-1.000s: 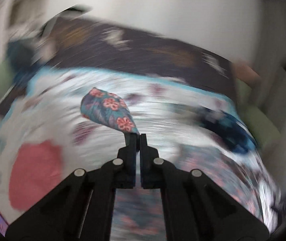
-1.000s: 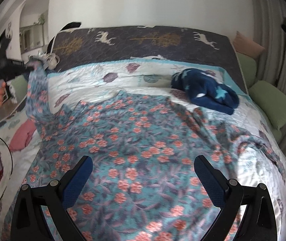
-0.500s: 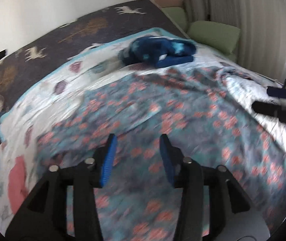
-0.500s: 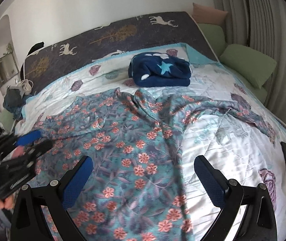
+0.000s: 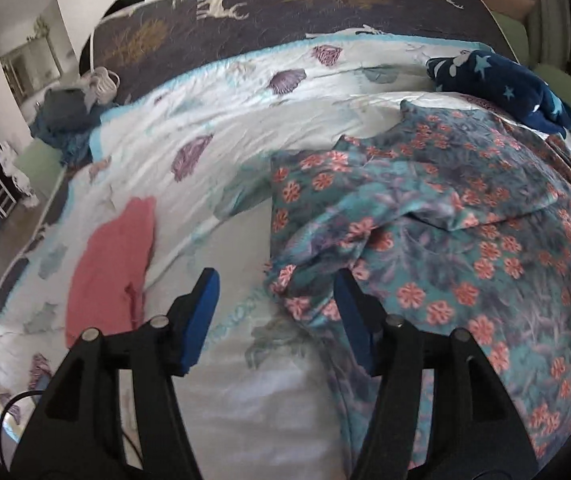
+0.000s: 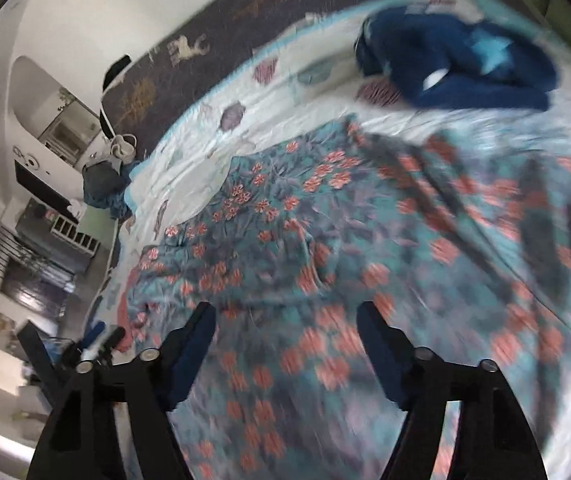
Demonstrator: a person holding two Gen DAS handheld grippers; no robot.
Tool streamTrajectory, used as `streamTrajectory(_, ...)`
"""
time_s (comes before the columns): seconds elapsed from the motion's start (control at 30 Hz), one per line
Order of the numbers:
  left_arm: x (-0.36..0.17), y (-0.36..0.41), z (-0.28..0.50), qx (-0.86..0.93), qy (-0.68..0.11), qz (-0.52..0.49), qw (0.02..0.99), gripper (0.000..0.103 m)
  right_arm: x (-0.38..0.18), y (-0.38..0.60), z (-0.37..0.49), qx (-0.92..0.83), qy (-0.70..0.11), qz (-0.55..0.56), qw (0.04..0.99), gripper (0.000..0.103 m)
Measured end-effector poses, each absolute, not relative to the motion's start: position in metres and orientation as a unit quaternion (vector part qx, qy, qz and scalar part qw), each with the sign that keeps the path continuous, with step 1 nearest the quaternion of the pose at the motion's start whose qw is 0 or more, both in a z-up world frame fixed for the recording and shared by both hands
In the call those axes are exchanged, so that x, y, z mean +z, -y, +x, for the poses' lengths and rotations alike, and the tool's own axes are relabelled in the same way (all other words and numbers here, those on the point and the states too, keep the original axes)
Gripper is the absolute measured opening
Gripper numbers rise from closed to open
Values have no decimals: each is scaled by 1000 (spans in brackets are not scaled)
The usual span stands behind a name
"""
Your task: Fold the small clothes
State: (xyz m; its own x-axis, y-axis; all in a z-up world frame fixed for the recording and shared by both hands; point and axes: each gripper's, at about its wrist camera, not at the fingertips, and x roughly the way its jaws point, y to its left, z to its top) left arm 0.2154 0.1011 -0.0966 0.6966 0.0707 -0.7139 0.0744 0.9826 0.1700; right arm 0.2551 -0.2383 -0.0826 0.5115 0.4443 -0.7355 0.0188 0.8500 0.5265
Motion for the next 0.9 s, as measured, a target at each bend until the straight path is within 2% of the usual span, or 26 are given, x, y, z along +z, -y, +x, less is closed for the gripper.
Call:
streamTrajectory(0.23, -116, -92, 248, -17, -411, 97, 907, 61, -106, 222, 319, 117, -508, 200, 829, 71)
streamTrajectory(0.3, -118, -91, 252, -18, -414, 92, 905, 61, -107, 215, 328, 131, -492, 194, 838, 46)
streamTrajectory(0.33, -118, -91, 253, -18, -415, 88, 905, 61, -108, 211, 330, 137, -492, 185, 839, 8)
streamTrajectory(0.37, -117, -90, 253, -18, -415, 86, 906, 61, -109, 206, 334, 141, -501, 172, 837, 2)
streamTrajectory(0.5, -116, -89, 252, -12, -413, 92, 906, 61, -82, 205, 319, 164, -459, 155, 859, 1)
streamTrajectory(0.77, -115, -86, 229, -5, -402, 124, 907, 61, 4, 280, 204, 228, -289, 165, 915, 2)
streamTrajectory(0.83, -118, -84, 222, -16, -403, 131, 906, 61, 0, 295, 185, 216, -300, 148, 917, 4)
streamTrajectory(0.9, -123, -81, 222, -16, -407, 144, 902, 61, -17, 300, 188, 192, -345, 151, 906, 7)
